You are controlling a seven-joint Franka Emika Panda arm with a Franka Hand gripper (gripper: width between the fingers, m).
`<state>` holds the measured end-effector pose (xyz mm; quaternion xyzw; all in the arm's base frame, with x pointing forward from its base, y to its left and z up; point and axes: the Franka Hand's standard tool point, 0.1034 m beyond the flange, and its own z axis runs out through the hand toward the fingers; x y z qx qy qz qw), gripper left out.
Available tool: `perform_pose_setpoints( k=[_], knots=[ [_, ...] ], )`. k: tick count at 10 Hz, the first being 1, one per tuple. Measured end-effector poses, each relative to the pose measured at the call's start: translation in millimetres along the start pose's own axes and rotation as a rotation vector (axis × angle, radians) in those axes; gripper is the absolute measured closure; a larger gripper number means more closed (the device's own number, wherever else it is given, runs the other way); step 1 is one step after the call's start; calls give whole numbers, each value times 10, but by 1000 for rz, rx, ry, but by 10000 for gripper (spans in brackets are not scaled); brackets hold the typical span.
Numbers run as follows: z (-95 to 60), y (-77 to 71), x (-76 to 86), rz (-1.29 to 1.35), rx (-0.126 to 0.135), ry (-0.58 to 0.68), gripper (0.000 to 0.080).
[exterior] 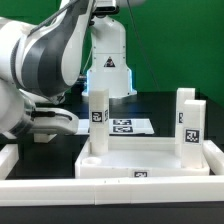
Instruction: Assemble desk
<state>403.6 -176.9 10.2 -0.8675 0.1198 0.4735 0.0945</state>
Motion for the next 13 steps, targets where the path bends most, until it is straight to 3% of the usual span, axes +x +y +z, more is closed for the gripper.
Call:
perform_pose_setpoints(
  k=[3, 6, 7, 9, 11, 12, 13],
  knots=[
    [-21, -6, -4, -1, 0, 4, 512],
    [-694, -216, -438, -14, -4, 72, 512],
    [-778, -227, -455, -20, -14, 97, 512],
    [-787, -207, -377, -21, -19, 146, 512],
    [-883, -316, -197, -54, -93, 352, 512],
    [-1043, -423, -293, -71, -92, 391, 512],
    [-1427, -560, -413, -90, -82, 474, 512]
  ],
)
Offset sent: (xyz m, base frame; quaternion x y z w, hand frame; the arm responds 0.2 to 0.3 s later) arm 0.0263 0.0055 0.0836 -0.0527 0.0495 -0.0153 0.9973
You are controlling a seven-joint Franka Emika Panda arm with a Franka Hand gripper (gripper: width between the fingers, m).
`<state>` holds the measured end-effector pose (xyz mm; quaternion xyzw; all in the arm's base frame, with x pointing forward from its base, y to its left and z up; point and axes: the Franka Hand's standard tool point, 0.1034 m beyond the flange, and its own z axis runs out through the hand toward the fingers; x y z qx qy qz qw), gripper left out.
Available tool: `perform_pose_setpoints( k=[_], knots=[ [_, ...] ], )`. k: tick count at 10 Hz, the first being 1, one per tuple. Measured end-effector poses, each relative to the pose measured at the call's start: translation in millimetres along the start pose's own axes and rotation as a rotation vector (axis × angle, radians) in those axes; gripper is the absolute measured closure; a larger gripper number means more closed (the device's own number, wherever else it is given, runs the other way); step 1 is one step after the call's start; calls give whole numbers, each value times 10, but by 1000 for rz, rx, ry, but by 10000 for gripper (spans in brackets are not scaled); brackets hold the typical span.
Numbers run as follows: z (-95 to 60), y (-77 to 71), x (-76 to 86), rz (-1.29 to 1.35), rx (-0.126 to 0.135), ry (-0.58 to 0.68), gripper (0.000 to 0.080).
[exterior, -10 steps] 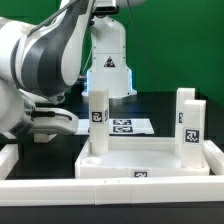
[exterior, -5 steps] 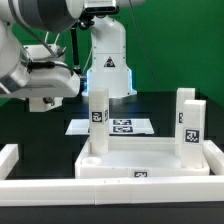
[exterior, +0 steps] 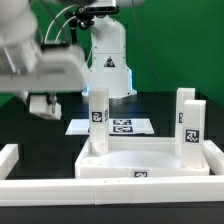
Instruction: Assemble desk
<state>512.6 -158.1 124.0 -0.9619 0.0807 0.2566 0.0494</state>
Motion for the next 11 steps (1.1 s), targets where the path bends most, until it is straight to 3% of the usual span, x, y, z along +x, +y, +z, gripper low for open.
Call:
perform_pose_setpoints(
  k=[1, 2, 4, 6, 8, 9, 11],
  knots=[
    [-374, -112, 133, 14, 37, 128, 512],
    [-535, -126, 167, 23, 32, 204, 512],
    [-453, -84, 201, 22, 13, 333, 512],
    [-561, -106, 279, 46, -8, 511, 512],
    [-807, -530, 232, 81, 20, 692, 512],
    [-758, -658, 210, 110, 21, 774, 512],
    [-503, -725, 171, 130, -25, 938, 512]
  ],
)
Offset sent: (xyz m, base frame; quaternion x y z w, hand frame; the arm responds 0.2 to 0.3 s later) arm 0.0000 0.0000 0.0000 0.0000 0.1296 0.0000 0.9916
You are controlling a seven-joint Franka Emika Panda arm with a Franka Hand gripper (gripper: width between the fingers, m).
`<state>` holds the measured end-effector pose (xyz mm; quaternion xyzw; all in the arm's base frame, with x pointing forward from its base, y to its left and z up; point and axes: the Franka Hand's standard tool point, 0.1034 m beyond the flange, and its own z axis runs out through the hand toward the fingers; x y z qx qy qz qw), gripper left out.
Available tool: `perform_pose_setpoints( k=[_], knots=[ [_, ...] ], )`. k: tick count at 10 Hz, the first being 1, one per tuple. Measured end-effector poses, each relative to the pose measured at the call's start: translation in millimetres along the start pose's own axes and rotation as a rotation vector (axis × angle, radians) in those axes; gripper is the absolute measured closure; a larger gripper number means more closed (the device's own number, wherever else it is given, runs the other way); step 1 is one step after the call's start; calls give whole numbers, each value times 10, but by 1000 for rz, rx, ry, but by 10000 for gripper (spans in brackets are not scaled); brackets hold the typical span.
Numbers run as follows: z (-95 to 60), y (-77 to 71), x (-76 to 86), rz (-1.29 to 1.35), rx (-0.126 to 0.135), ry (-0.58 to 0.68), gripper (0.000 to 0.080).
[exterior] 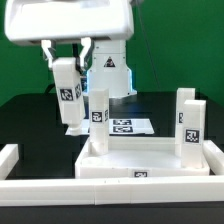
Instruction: Assemble desk
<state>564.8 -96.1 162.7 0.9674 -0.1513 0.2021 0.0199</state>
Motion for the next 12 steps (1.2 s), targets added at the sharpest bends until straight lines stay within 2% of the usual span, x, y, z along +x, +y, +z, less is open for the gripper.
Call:
perform_pose_setpoints(
  k=[2, 4, 7, 8, 12],
  knots=[
    [-13, 36, 42, -11, -11, 43, 512],
    [-2, 21, 31, -12, -10, 38, 512],
    [49, -414, 140, 29, 11, 73, 512],
    [72, -421, 190, 26, 6, 95, 512],
    [245, -355, 55, 6, -20, 74, 512]
  ],
)
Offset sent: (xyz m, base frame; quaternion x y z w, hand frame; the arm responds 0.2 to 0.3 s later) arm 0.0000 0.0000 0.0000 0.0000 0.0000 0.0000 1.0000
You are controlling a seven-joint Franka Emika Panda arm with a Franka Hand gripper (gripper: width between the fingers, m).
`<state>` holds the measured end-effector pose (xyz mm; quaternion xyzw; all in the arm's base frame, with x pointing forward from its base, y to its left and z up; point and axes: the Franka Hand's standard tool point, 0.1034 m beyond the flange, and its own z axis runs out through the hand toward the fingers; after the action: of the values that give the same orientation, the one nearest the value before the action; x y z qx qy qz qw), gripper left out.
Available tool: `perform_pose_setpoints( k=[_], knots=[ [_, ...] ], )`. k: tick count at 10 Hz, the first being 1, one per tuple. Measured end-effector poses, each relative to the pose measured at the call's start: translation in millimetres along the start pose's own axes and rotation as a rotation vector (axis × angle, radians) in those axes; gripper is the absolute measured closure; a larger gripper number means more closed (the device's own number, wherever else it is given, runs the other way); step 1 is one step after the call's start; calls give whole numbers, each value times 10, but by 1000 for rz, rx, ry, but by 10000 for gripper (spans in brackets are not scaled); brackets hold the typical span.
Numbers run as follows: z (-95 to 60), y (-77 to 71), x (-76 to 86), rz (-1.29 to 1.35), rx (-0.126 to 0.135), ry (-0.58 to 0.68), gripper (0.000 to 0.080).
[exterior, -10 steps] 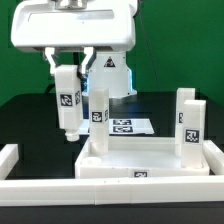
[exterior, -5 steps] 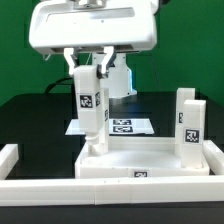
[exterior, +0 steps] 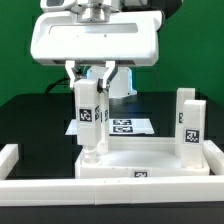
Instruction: Assemble desk
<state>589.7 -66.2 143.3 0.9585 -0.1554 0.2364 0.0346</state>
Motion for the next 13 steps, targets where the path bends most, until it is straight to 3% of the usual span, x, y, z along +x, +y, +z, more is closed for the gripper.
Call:
perform_pose_setpoints(
  k=[9, 13],
  knots=[
    [167, -61, -65, -27, -17, 5, 512],
    [152, -66, -113, -41, -20, 62, 512]
  ],
)
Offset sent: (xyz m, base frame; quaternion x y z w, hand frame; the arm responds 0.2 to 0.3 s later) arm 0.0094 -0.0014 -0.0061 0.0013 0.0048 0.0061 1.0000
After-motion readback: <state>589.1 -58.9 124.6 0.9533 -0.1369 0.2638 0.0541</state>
